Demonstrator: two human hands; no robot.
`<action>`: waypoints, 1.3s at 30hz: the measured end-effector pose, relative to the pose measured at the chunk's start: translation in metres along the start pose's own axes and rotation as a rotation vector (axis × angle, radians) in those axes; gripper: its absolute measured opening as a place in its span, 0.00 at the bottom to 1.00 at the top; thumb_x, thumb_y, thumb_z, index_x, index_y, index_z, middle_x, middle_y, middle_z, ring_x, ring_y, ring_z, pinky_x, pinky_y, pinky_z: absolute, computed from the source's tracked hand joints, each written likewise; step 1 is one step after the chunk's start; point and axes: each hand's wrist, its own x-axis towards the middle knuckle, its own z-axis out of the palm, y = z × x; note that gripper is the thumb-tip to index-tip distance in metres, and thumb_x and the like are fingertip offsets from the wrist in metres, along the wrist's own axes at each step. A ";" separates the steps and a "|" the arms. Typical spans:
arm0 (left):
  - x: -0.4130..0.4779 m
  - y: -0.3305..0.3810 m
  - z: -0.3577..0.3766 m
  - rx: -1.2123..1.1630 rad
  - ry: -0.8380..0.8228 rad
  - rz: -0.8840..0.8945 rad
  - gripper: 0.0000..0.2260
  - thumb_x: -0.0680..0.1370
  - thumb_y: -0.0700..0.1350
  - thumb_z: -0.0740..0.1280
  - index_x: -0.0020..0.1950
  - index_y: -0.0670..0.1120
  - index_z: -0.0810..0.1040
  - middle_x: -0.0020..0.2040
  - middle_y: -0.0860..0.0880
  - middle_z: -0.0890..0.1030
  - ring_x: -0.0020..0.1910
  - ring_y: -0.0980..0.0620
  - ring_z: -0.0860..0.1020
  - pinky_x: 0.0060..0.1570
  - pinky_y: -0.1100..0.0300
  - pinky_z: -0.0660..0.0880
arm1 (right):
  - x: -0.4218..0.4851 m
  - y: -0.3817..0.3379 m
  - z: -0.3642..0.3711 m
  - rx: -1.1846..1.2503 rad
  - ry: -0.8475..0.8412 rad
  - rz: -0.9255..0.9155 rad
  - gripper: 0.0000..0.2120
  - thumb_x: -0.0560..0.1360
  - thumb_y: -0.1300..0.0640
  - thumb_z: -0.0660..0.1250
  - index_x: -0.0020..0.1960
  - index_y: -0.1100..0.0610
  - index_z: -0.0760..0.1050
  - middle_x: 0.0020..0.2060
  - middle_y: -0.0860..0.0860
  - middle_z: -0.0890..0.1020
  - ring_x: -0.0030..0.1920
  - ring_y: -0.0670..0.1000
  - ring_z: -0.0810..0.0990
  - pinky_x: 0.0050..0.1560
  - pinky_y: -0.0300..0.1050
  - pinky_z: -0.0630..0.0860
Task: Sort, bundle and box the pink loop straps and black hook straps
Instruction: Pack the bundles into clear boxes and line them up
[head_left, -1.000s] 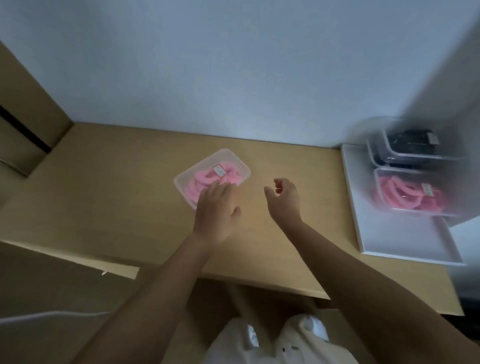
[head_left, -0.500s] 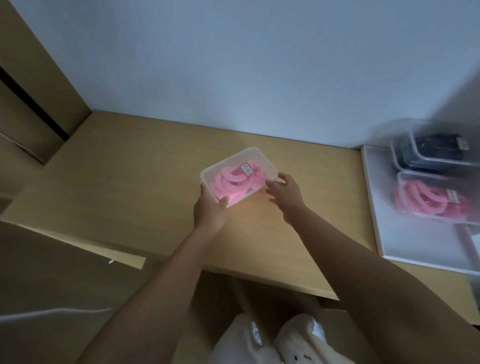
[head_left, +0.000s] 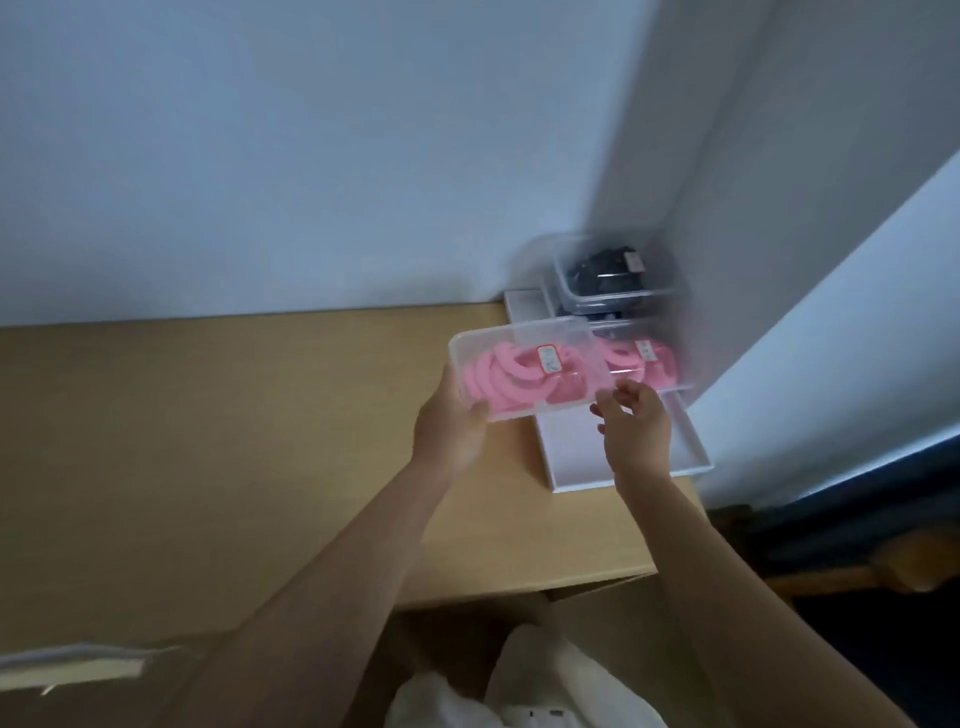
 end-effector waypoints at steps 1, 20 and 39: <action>0.006 0.009 0.006 0.029 0.042 0.005 0.20 0.74 0.39 0.63 0.66 0.48 0.69 0.55 0.45 0.81 0.52 0.41 0.79 0.49 0.51 0.75 | 0.005 0.000 -0.012 -0.016 0.004 -0.025 0.10 0.76 0.58 0.65 0.56 0.57 0.73 0.49 0.49 0.79 0.51 0.53 0.80 0.56 0.55 0.77; 0.020 0.044 -0.006 -0.319 0.234 -0.252 0.20 0.70 0.26 0.59 0.42 0.51 0.80 0.37 0.46 0.77 0.37 0.48 0.72 0.33 0.61 0.74 | 0.039 -0.016 0.011 -0.059 -0.246 -0.200 0.19 0.76 0.60 0.64 0.66 0.62 0.68 0.50 0.50 0.74 0.51 0.47 0.72 0.51 0.39 0.69; 0.020 0.080 0.127 0.184 -0.099 0.119 0.39 0.77 0.53 0.65 0.77 0.42 0.43 0.71 0.44 0.65 0.69 0.49 0.66 0.55 0.69 0.61 | 0.102 0.030 -0.073 -0.905 -0.084 -0.576 0.46 0.73 0.28 0.43 0.66 0.67 0.70 0.65 0.64 0.73 0.67 0.66 0.69 0.67 0.58 0.58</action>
